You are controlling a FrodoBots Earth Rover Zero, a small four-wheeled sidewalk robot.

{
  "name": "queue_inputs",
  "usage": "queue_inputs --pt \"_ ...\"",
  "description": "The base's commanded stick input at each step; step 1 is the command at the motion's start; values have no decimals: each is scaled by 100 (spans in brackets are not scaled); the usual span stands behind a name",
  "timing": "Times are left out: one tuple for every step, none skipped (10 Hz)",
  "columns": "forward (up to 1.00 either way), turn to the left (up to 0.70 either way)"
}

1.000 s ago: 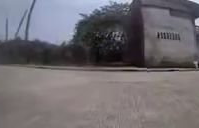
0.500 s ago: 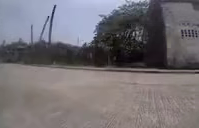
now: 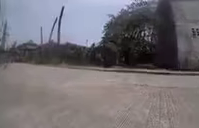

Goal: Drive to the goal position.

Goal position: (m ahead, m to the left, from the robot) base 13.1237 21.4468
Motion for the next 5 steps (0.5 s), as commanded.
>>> queue_inputs --pt "100 34" --pt "100 33" --pt "100 28" --pt "100 14" --pt "100 3"
